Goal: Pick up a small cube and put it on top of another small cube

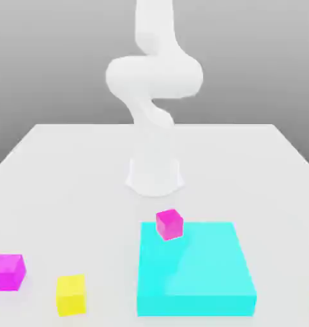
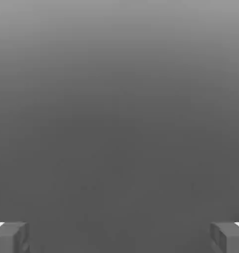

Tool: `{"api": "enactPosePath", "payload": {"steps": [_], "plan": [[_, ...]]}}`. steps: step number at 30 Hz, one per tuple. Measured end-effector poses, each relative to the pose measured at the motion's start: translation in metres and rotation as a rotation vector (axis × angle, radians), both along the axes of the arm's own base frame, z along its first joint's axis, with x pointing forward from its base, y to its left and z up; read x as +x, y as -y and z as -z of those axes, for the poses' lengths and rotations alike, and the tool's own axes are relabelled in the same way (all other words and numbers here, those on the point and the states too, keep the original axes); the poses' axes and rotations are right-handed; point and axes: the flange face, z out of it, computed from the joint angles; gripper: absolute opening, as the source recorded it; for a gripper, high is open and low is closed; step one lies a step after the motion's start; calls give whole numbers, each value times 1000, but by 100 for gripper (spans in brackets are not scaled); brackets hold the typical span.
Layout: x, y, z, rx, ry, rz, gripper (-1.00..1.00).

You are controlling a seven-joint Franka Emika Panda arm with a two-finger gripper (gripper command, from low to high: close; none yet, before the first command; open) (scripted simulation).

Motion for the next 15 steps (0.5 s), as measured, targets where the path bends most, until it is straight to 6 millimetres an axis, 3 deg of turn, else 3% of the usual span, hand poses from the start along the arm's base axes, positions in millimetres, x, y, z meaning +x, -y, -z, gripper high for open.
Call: {"api": "enactPosePath", "payload": {"steps": [7,11,15], "plan": [[74,43,123,96,-179,336,0],[95,73,198,162,-269,518,0],[103,102,275,236,-354,698,0]]}}
